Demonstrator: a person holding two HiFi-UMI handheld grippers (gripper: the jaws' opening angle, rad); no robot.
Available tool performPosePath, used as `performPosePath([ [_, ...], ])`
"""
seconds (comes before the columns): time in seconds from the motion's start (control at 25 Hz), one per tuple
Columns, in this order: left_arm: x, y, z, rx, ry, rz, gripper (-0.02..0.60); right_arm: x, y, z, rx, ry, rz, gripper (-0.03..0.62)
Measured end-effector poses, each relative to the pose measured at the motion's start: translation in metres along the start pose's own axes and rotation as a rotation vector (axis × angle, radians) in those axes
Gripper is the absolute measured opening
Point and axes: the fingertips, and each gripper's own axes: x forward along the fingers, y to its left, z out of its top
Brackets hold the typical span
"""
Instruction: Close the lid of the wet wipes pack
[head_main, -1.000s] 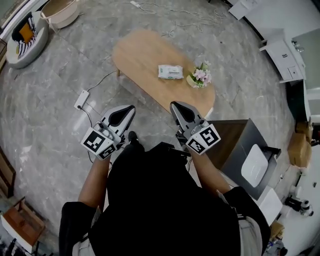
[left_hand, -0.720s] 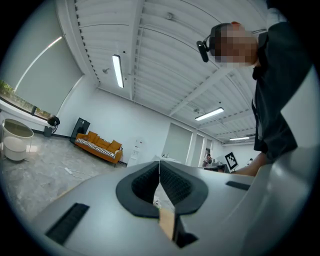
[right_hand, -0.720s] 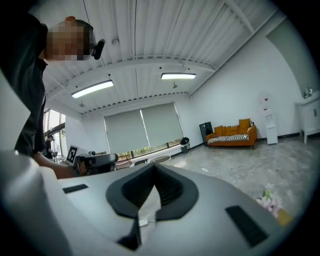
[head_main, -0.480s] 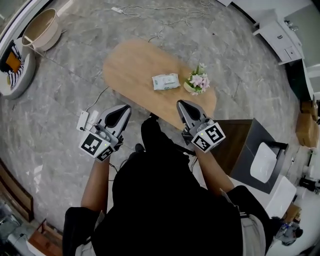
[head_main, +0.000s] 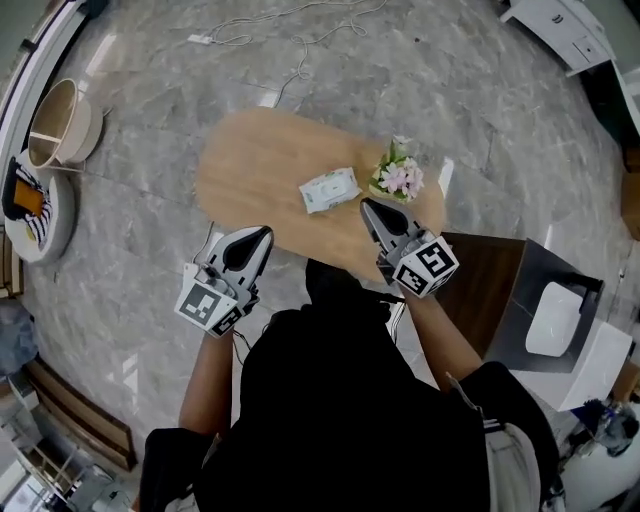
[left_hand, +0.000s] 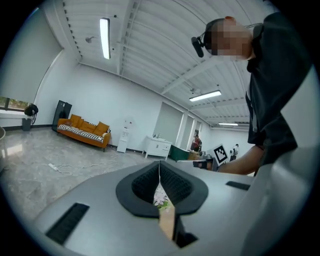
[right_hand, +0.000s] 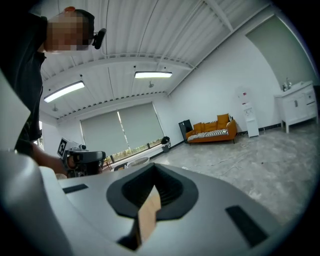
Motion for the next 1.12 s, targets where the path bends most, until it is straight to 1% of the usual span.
performPosePath([
  [0.16, 0.043, 0.027, -0.013, -0.029, 0.074, -0.024, 0.017, 0.019, -0.045, -0.017, 0.044, 0.044, -0.031, 0.011],
  [0.28, 0.062, 0.048, -0.025, -0.043, 0.120, -0.033, 0.017, 0.029, -0.072, -0.035, 0.076, 0.076, -0.057, 0.011],
  [0.44, 0.085, 0.079, -0.051, -0.038, 0.187, -0.049, 0.017, 0.041, -0.103, -0.078, 0.101, 0.148, -0.087, 0.011],
  [0.52, 0.099, 0.093, -0.066, -0.038, 0.226, -0.083, 0.017, 0.046, -0.115, -0.106, 0.103, 0.204, -0.101, 0.011],
  [0.64, 0.115, 0.112, -0.097, -0.053, 0.311, -0.178, 0.017, 0.050, -0.115, -0.153, 0.147, 0.281, -0.128, 0.011],
  [0.72, 0.130, 0.130, -0.120, -0.069, 0.355, -0.219, 0.017, 0.057, -0.120, -0.177, 0.173, 0.312, -0.136, 0.011],
  [0.8, 0.147, 0.148, -0.142, -0.079, 0.370, -0.241, 0.017, 0.064, -0.132, -0.199, 0.197, 0.328, -0.150, 0.011],
  [0.92, 0.163, 0.168, -0.175, -0.077, 0.392, -0.273, 0.017, 0.072, -0.146, -0.237, 0.240, 0.341, -0.196, 0.011],
  [1.04, 0.176, 0.178, -0.202, -0.078, 0.428, -0.312, 0.017, 0.076, -0.160, -0.267, 0.288, 0.354, -0.253, 0.011],
  [1.12, 0.182, 0.180, -0.218, -0.084, 0.444, -0.332, 0.017, 0.075, -0.165, -0.284, 0.308, 0.372, -0.275, 0.011],
])
